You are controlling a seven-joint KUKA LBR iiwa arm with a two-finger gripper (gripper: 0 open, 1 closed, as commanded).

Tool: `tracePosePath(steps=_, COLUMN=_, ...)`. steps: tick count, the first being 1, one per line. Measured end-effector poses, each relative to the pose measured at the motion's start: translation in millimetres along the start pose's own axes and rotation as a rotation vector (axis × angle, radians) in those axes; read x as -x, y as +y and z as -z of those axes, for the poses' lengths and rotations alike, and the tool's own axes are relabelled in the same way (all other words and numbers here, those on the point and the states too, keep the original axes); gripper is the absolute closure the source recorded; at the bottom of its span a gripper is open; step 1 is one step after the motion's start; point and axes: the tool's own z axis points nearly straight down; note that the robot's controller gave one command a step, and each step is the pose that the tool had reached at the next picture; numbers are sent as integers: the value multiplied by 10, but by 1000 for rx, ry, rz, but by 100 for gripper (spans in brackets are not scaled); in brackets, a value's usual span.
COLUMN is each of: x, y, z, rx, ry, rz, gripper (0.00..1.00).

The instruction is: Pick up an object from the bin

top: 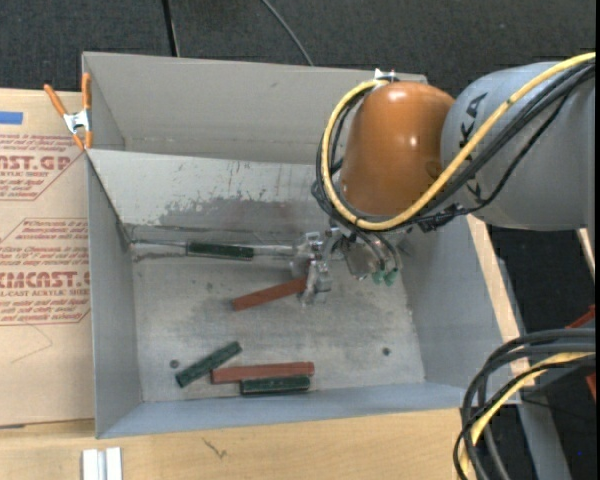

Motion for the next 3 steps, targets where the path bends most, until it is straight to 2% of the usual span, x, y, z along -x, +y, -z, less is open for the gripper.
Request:
tracePosePath(steps=1, x=-368, y=33, z=184, rx=0, ry=-2, rz=187, gripper=100)
tracePosePath(steps=2, x=-368, y=33, z=184, rx=0, ry=-2, rz=187, gripper=100)
tracePosePath(steps=3, x=-431, y=-25, z=441, rx=1, ry=4, rz=264, gripper=100)
